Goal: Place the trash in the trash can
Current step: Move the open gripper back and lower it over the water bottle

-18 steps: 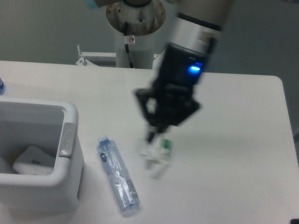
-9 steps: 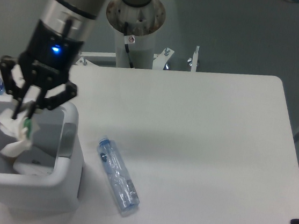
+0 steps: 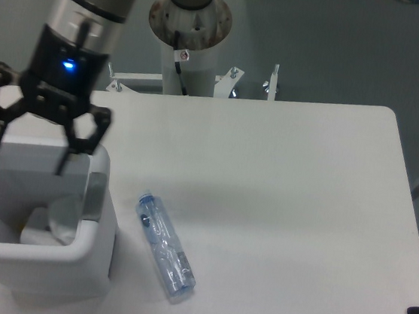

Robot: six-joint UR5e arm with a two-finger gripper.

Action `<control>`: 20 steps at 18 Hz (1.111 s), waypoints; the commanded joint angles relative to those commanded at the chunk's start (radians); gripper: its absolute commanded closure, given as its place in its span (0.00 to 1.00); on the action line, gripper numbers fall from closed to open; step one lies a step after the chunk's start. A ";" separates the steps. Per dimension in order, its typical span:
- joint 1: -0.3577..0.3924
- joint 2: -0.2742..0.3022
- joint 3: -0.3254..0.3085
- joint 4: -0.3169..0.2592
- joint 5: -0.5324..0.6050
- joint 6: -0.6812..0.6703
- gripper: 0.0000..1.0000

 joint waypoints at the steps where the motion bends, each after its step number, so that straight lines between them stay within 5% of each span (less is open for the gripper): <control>1: 0.037 -0.011 -0.002 0.006 0.002 -0.006 0.00; 8: 0.214 -0.040 -0.003 0.036 0.006 -0.015 0.00; 14: 0.208 -0.097 -0.015 0.033 0.236 -0.018 0.00; 20: 0.105 -0.225 -0.026 0.034 0.288 -0.009 0.00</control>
